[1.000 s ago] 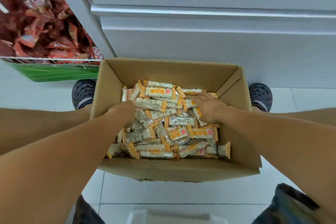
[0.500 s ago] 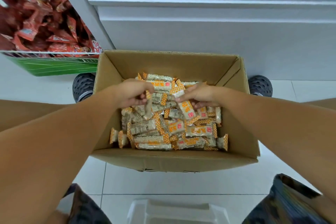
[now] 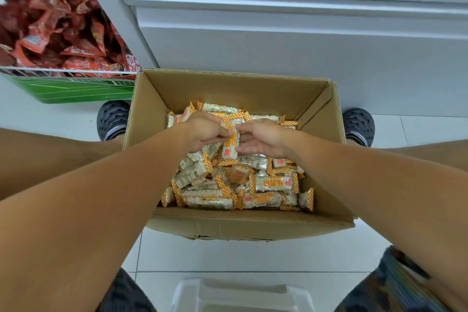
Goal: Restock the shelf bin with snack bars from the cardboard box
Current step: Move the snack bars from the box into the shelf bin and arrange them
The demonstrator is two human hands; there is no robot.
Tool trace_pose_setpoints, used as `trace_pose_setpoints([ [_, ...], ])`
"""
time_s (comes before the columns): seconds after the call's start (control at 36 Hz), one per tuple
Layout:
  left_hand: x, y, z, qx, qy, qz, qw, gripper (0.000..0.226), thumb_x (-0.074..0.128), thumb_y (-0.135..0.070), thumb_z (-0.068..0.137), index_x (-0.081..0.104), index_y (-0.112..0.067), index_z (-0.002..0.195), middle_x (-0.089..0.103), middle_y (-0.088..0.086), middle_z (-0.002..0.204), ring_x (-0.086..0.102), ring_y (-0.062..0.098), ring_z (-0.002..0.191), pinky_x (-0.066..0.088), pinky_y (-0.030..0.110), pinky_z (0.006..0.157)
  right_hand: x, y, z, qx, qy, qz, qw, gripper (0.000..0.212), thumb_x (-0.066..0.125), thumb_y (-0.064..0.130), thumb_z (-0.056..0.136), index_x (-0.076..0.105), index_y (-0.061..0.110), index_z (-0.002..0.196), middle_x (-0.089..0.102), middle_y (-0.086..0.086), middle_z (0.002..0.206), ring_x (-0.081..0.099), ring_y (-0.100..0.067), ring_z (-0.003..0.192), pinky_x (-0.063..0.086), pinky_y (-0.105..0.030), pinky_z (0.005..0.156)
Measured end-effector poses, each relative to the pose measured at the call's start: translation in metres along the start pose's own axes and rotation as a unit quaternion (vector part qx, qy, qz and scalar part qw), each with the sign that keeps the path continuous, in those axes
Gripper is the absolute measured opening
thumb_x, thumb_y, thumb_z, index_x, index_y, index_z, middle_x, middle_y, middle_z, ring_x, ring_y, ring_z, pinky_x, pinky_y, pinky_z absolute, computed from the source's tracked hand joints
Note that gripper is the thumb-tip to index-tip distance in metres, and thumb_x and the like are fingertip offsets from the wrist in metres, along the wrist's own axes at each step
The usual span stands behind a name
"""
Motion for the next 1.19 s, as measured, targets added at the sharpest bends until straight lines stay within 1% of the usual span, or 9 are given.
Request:
trace_pose_setpoints([
  [0.08,-0.011,-0.004,0.006,0.045,-0.042,0.138,0.989,0.043,0.086,-0.018,0.076,0.061,-0.013,0.111,0.068,0.010,0.109,0.068,0.020,0.092,0.054,0.022,0.068,-0.001,0.001,0.001,-0.016,-0.015,0.028,0.999,0.015,0.063,0.015,0.098,0.061,0.006,0.110,0.061,-0.016,0.104,0.071,-0.025,0.086,0.062,-0.032,0.078],
  [0.19,-0.020,-0.011,0.007,0.100,-0.083,0.228,0.965,0.048,0.072,-0.049,0.085,0.058,-0.021,0.120,0.062,0.006,0.127,0.061,0.025,0.114,0.049,0.032,0.096,0.003,0.007,0.007,-0.045,-0.008,0.074,0.996,0.027,0.067,0.017,0.095,0.065,0.001,0.116,0.054,-0.008,0.087,0.069,-0.018,0.070,0.061,-0.036,0.084],
  [0.28,-0.020,-0.017,0.004,0.120,-0.088,0.232,0.961,0.046,0.057,-0.055,0.093,0.057,-0.018,0.120,0.063,0.007,0.125,0.059,0.025,0.108,0.045,0.031,0.086,0.009,0.016,0.010,-0.060,0.005,0.092,0.994,0.027,0.072,0.017,0.091,0.066,0.001,0.113,0.058,-0.009,0.083,0.069,-0.015,0.067,0.061,-0.033,0.083],
  [0.42,-0.022,-0.006,0.007,0.068,-0.048,0.156,0.984,0.103,0.067,-0.066,0.079,0.024,-0.011,0.154,0.040,0.003,0.154,0.042,0.023,0.137,0.038,0.037,0.110,0.011,0.022,0.009,-0.069,0.016,0.047,0.996,0.023,0.068,0.010,0.094,0.069,0.006,0.117,0.073,-0.015,0.101,0.073,-0.024,0.094,0.060,-0.035,0.086],
  [0.81,-0.018,0.010,0.012,-0.003,-0.035,0.180,0.983,0.105,0.076,-0.032,0.082,0.002,-0.020,0.156,0.023,0.010,0.161,0.028,0.029,0.145,0.032,0.043,0.110,0.001,-0.003,0.013,-0.046,-0.014,-0.078,0.996,0.015,0.071,0.004,0.089,0.075,0.011,0.101,0.076,-0.011,0.095,0.072,-0.020,0.079,0.061,-0.032,0.072],
  [0.92,-0.018,0.012,0.010,-0.023,-0.024,0.185,0.982,0.103,0.074,-0.034,0.083,0.002,-0.023,0.156,0.019,0.010,0.162,0.025,0.031,0.146,0.029,0.048,0.112,-0.006,0.002,0.021,-0.085,-0.084,-0.343,0.932,0.023,0.083,0.013,0.080,0.073,0.010,0.101,0.068,-0.001,0.081,0.063,-0.016,0.065,0.055,-0.032,0.064],
  [1.0,-0.015,0.015,0.008,-0.031,-0.009,0.190,0.981,0.102,0.074,-0.036,0.079,0.008,-0.024,0.156,0.023,0.009,0.160,0.029,0.030,0.144,0.032,0.046,0.112,0.013,-0.011,0.024,-0.087,-0.040,-0.493,0.865,0.059,0.087,0.031,0.076,0.065,0.010,0.127,0.065,-0.001,0.099,0.062,-0.019,0.092,0.045,-0.026,0.076],
  [1.06,-0.013,0.018,0.008,-0.036,0.006,0.195,0.980,0.101,0.073,-0.037,0.079,0.009,-0.023,0.156,0.022,0.008,0.161,0.027,0.029,0.145,0.030,0.045,0.111,0.023,-0.016,0.026,-0.099,-0.037,-0.542,0.833,0.062,0.084,0.034,0.078,0.062,0.008,0.131,0.065,-0.008,0.124,0.061,-0.025,0.112,0.048,-0.029,0.087],
  [1.19,0.000,0.016,-0.002,-0.044,0.061,0.159,0.984,0.068,0.066,-0.029,0.077,0.037,-0.020,0.139,0.041,0.005,0.147,0.045,0.026,0.130,0.039,0.047,0.108,0.030,-0.015,0.023,-0.065,-0.027,-0.561,0.825,0.056,0.079,0.029,0.085,0.062,0.005,0.131,0.065,-0.013,0.127,0.064,-0.028,0.107,0.053,-0.035,0.088],
])
Point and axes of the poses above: each hand's wrist, its own z-axis towards the middle knuckle, its own x-axis out of the palm, y = z × x, the point moved 10 cm from there along z, towards the middle knuckle
